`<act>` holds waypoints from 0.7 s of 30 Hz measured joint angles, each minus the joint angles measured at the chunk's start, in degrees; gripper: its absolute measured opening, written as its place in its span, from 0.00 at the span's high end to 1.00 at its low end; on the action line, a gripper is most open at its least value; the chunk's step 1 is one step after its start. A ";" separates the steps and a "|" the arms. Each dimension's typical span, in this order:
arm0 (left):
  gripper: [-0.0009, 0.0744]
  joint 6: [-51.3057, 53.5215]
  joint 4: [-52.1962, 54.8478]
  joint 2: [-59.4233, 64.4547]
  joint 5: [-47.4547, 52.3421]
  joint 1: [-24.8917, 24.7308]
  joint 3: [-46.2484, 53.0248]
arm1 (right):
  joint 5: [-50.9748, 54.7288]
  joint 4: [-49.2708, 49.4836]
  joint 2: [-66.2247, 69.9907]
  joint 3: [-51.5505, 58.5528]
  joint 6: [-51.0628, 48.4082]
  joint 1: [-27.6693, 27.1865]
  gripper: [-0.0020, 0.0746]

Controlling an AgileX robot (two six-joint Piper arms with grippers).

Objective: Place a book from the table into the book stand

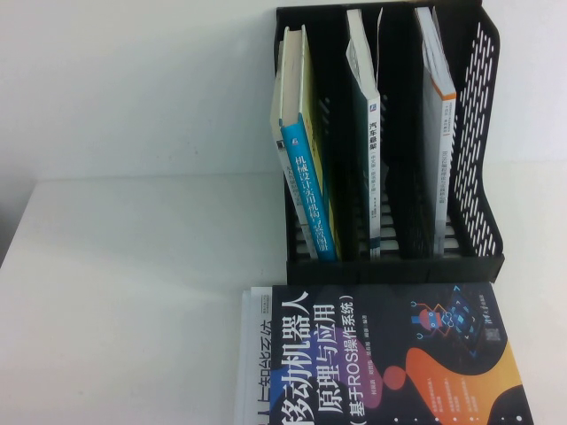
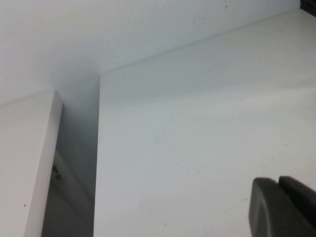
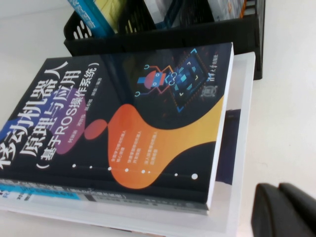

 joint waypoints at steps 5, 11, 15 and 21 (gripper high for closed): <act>0.99 0.00 0.00 0.00 0.00 0.00 0.00 | 0.00 0.00 0.00 0.00 0.00 0.00 0.98; 0.99 0.00 0.00 0.00 0.00 0.00 0.00 | -3.03 -3.77 0.00 0.71 0.00 0.00 0.98; 0.99 -0.10 0.00 0.00 0.00 0.00 0.00 | -9.44 -12.65 -0.25 2.24 0.09 0.00 0.98; 0.99 -0.10 0.00 0.00 0.00 0.00 0.00 | -13.35 -20.65 -6.65 6.83 2.11 0.00 0.98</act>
